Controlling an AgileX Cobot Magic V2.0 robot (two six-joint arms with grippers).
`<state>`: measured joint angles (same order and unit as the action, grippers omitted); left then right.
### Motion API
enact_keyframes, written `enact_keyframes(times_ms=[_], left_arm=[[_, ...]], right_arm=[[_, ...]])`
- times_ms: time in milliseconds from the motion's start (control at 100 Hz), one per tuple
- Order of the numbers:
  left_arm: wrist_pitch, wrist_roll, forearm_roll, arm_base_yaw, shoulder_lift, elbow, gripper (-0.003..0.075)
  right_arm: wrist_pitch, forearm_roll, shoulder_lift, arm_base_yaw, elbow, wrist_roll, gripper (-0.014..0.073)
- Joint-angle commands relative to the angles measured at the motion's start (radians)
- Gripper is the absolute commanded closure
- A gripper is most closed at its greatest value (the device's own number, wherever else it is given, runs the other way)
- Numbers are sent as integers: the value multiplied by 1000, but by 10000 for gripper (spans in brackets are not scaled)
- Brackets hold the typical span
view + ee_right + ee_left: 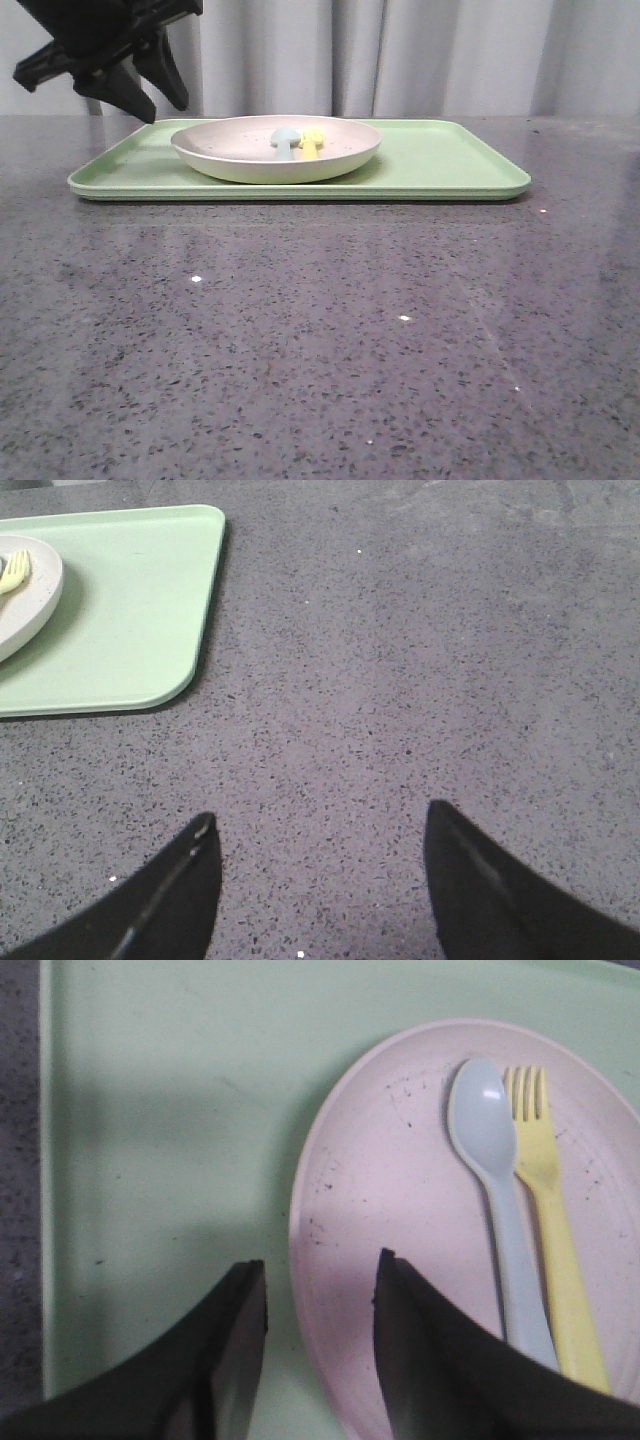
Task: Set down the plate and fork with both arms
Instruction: 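Open the left gripper to release the plate and withdraw upward, then lower the right gripper onto the yellow fork in the plate and grasp it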
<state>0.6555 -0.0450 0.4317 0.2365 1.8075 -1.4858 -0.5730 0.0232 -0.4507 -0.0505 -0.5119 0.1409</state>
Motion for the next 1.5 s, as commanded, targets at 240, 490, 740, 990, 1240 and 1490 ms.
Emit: enact_keyframes(times_ms=[240,490,740,990,1240,1490], left_arm=[[-78,-10,-118,7,-318,147,461],[-117,-10,-180,7,-576,363,461],[-99,-10,-256,7,-822,512,461],[-88,-10,-287,7,-1027,634,461],[18,-10,-368,7,-1164,703,461],[28,-10,-368,7,-1225,732,461]], right_arm=[[48,-5,-19,-6,-53,-9,138],[-4,-5,-112,-63,-162,-9,138],[-60,-5,-272,-112,-305,-9,138],[-101,-5,-440,-190,-451,-9,138],[-153,-4,-617,-280,-643,-9,138],[-205,-4,-827,-353,-868,-9,138]])
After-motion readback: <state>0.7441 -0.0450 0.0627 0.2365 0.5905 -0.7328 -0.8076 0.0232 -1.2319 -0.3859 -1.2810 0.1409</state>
